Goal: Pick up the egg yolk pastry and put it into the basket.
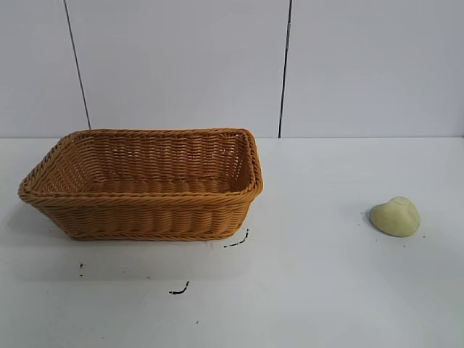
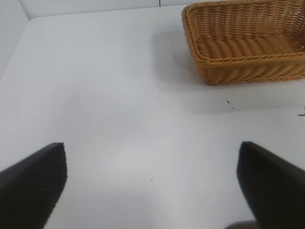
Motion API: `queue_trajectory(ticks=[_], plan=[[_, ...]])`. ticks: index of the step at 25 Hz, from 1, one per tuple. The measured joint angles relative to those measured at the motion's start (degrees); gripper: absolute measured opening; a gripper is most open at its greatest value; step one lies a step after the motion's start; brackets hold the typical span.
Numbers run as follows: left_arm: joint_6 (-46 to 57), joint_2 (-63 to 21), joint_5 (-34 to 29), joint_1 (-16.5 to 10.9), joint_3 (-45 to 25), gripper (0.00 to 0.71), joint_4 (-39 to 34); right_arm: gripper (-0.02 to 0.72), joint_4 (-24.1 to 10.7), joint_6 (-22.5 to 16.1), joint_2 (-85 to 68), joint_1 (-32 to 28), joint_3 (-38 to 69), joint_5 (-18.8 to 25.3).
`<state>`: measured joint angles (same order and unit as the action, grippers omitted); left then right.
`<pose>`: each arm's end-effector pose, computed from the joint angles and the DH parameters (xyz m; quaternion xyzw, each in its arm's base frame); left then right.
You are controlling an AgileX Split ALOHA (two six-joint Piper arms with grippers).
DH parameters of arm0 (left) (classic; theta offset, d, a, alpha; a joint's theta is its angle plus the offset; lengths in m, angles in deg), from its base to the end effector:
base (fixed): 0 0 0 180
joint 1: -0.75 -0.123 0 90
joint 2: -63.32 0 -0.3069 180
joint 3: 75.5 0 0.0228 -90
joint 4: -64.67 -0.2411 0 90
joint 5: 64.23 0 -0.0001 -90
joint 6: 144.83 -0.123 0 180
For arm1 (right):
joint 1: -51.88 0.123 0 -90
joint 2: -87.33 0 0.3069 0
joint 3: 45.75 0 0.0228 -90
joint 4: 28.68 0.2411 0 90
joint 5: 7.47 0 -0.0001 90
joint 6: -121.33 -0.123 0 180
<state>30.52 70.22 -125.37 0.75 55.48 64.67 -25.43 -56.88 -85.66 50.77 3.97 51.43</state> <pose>-0.0083 0.0000 0.2578 0.0346 0.8522 0.0212 0.5216 -0.0047 0.0061 0.2586 -0.0056 0.8460 0.0149 0.5330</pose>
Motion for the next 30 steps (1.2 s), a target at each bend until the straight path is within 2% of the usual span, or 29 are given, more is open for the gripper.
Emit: queue_trajectory(ticks=[10,14,18,30], plan=[[0.0,0.0,0.0,0.0,0.0,0.697,0.0,0.56,0.0,0.0,0.0,0.0,0.0,0.0],[0.0,0.0,0.0,0.0,0.0,0.697,0.0,0.612,0.06,0.0,2.15,0.0,-1.61,0.14],[0.0,0.0,0.0,0.0,0.0,0.697,0.0,0.654,0.15,-0.13,11.87,0.0,-6.91,0.08],[0.0,0.0,0.0,0.0,0.0,0.697,0.0,0.656,0.09,-0.92,55.51,0.0,-31.38,-0.15]])
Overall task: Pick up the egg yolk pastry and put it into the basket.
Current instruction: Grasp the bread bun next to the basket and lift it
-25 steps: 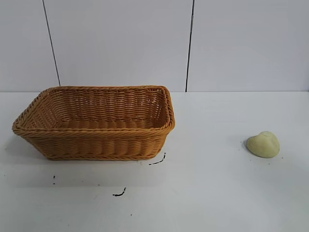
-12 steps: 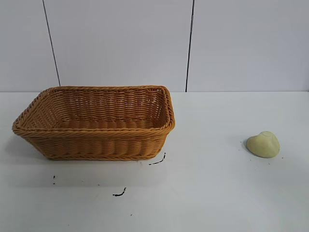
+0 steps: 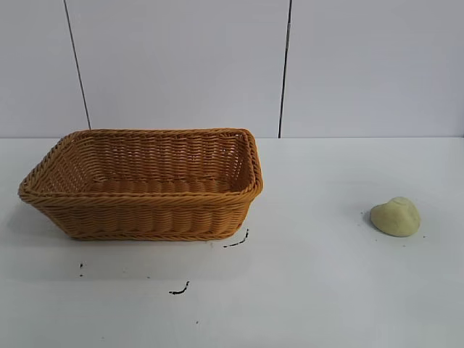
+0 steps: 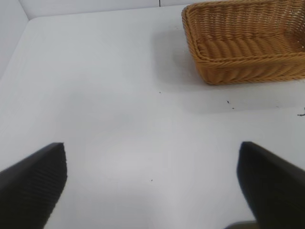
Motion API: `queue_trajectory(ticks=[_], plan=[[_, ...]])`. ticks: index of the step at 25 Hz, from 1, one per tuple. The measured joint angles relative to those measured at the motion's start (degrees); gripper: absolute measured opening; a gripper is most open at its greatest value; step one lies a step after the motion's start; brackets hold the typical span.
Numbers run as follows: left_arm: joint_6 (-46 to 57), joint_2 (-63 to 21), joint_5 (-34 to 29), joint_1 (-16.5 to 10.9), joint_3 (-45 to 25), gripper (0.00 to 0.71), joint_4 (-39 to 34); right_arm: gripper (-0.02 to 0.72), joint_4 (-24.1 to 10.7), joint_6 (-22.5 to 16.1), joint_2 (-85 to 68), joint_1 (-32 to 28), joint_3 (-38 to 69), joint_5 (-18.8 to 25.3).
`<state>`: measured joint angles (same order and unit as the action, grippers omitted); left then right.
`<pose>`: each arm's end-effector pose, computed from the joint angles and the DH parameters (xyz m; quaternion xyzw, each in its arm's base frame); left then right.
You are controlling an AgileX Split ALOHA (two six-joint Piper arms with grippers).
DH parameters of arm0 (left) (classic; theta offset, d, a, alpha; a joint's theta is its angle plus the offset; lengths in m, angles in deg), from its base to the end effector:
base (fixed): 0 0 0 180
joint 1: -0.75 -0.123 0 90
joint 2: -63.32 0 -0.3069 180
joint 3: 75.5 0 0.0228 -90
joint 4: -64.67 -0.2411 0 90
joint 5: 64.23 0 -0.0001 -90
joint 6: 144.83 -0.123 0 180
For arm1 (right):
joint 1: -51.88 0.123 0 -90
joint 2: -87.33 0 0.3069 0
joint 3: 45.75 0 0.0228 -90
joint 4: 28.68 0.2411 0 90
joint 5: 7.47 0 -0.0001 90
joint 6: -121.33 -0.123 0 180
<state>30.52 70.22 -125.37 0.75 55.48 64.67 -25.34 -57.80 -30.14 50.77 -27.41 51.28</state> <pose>-0.0083 0.0000 0.2578 0.0346 0.8522 0.0212 0.5216 0.1725 0.0028 0.3625 0.0076 0.9381 0.0226 0.3454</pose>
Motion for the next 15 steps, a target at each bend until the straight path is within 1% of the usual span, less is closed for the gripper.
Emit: queue_trajectory(ticks=[8,12,15], plan=[[0.0,0.0,0.0,0.0,0.0,0.697,0.0,0.656,0.05,0.12,28.32,0.0,-12.66,-0.21],[0.0,0.0,0.0,0.0,0.0,0.697,0.0,0.656,0.05,0.92,39.65,0.0,-17.05,-0.38],[0.0,0.0,0.0,0.0,0.0,0.697,0.0,0.656,0.05,1.32,46.64,0.0,-19.51,-1.67]])
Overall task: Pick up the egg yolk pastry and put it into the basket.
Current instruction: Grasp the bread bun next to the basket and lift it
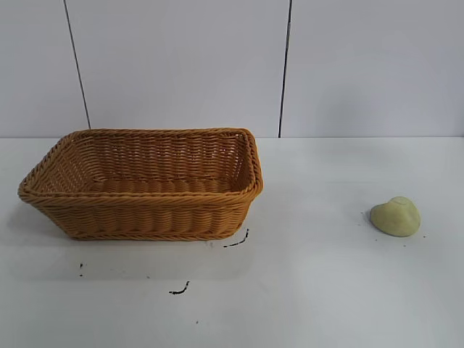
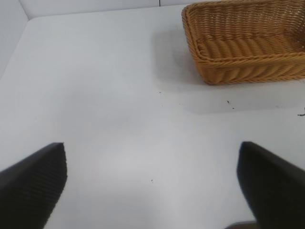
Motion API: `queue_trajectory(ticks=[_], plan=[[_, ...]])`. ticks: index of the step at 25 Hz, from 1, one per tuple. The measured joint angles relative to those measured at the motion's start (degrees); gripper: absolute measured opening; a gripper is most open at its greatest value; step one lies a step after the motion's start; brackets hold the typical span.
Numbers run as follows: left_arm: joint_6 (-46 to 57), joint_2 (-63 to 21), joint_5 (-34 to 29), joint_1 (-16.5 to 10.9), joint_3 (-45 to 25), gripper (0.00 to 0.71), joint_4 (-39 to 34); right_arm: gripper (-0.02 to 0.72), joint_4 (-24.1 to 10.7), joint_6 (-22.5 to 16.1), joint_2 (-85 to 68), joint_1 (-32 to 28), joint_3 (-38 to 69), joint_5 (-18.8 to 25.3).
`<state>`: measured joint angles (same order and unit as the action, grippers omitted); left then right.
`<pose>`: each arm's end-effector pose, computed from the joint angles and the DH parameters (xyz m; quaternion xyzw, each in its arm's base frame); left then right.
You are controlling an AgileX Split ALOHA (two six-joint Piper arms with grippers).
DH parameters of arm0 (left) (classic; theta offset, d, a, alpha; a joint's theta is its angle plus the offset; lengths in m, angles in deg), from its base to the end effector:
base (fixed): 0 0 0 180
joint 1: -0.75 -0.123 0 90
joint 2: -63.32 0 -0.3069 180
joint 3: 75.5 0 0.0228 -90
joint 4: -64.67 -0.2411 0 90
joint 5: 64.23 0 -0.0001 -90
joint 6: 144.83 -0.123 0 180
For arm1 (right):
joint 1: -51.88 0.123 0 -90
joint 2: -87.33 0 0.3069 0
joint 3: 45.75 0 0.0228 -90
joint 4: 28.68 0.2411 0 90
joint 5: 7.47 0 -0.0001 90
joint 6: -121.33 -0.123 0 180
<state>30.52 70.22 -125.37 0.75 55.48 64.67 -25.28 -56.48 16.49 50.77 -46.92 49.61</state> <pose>-0.0083 0.0000 0.2578 0.0346 0.8522 0.0212 0.5216 0.3688 -0.0010 0.2414 0.0034 0.9912 0.0230 0.1306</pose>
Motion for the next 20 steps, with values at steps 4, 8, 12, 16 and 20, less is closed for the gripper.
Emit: queue_trajectory(ticks=[4,8,12,16,20], plan=[[0.0,0.0,0.0,0.0,0.0,0.697,0.0,0.656,0.0,1.41,5.13,0.0,-1.15,-1.3],[0.0,0.0,0.0,0.0,0.0,0.697,0.0,0.656,0.0,2.83,7.25,0.13,-1.15,-1.74],[0.0,0.0,0.0,0.0,0.0,0.697,0.0,0.656,0.04,3.47,7.27,0.13,-1.28,-2.77],[0.0,0.0,0.0,0.0,0.0,0.697,0.0,0.656,0.33,3.94,7.27,1.12,-1.28,-3.14],[0.0,0.0,0.0,0.0,0.0,0.697,0.0,0.656,0.13,4.13,7.27,4.02,-1.28,-4.1]])
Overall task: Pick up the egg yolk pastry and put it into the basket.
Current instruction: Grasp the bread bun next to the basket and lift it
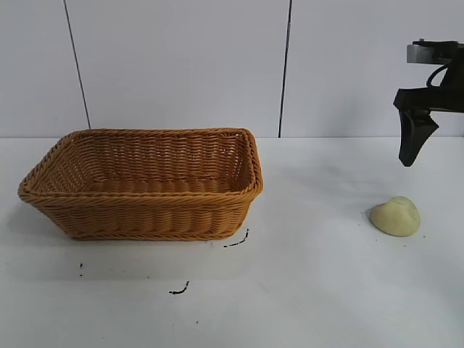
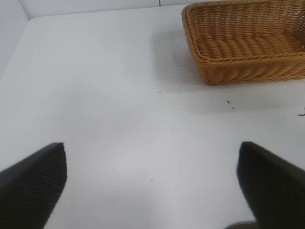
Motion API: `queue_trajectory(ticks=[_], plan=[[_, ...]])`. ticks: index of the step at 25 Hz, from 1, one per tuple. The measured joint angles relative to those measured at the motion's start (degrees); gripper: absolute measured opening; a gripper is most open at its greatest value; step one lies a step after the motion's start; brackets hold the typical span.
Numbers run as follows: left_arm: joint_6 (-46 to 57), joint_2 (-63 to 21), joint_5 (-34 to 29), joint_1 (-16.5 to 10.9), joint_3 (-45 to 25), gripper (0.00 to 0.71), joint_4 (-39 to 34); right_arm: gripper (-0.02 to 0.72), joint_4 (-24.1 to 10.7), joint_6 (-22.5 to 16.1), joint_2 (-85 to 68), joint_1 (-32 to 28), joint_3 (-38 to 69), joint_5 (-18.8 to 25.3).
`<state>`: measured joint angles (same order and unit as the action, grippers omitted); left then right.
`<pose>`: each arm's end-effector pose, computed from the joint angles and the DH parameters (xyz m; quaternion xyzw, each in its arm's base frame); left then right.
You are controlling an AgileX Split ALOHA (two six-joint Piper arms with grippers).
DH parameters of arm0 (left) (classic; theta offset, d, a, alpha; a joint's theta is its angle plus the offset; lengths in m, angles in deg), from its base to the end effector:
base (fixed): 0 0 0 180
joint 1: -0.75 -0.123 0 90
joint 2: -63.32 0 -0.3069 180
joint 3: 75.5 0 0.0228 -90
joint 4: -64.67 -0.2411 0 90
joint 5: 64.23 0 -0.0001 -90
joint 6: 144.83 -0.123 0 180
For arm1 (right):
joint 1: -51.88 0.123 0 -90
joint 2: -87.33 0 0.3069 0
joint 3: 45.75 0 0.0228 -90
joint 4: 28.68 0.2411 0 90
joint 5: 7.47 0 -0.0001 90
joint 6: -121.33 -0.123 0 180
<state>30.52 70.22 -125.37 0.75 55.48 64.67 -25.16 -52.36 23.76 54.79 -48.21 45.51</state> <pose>-0.0083 0.0000 0.2578 0.0346 0.8522 0.0212 0.5216 0.3931 0.0260 0.2010 -0.0643 0.9911 0.0231 0.1143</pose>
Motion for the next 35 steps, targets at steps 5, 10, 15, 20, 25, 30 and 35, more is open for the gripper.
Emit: queue_trajectory(ticks=[5,10,15,20,25,30,35], plan=[[0.0,0.0,0.0,0.0,0.0,0.697,0.0,0.656,-1.25,-0.59,0.11,0.66,0.0,-1.64],[0.0,0.0,0.0,0.0,0.0,0.697,0.0,0.656,-3.52,-2.72,2.83,0.66,0.0,-3.51],[0.0,0.0,0.0,0.0,0.0,0.697,0.0,0.656,-3.52,-3.03,7.94,0.66,0.0,-6.5],[0.0,0.0,0.0,0.0,0.0,0.697,0.0,0.656,-3.11,-3.03,11.73,0.66,0.0,-8.14],[0.0,0.0,0.0,0.0,0.0,0.697,0.0,0.656,-2.83,-3.03,13.6,0.66,0.0,-9.78],[0.0,0.0,0.0,0.0,0.0,0.697,0.0,0.65,-2.7,-3.03,14.03,0.66,0.0,-10.9],[0.0,0.0,0.0,0.0,0.0,0.697,0.0,0.583,-2.64,-3.03,14.28,0.66,0.0,-10.9]])
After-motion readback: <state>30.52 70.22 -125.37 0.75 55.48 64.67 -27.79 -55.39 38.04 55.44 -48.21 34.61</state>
